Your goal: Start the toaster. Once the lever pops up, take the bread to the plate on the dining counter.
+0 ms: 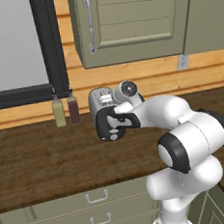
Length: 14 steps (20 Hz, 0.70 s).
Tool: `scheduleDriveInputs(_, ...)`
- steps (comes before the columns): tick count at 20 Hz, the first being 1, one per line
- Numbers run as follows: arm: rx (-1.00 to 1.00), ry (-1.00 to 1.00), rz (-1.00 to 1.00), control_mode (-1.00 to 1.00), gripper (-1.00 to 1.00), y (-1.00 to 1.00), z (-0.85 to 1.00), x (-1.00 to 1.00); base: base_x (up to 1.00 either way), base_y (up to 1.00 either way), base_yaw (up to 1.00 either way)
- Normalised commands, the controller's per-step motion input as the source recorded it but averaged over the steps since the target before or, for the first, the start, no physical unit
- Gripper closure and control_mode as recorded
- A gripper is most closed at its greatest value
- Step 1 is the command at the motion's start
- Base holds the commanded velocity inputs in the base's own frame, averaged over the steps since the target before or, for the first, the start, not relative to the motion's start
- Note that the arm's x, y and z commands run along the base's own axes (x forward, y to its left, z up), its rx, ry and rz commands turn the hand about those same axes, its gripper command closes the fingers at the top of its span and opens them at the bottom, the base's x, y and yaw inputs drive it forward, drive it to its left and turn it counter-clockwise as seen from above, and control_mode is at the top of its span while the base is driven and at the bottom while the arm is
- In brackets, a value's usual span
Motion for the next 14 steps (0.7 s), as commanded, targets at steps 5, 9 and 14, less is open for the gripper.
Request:
scheduleDriveInputs(5,0.0,0.0,0.0,-1.0,-1.0,0.0,0.0,0.0,0.0,0.0,0.0)
scheduleDriveInputs(9,0.0,0.0,0.0,-1.0,-1.0,0.0,0.0,0.0,0.0,0.0,0.0)
scheduleDriveInputs(14,0.0,0.0,0.0,-1.0,-1.0,0.0,0.0,0.0,0.0,0.0,0.0)
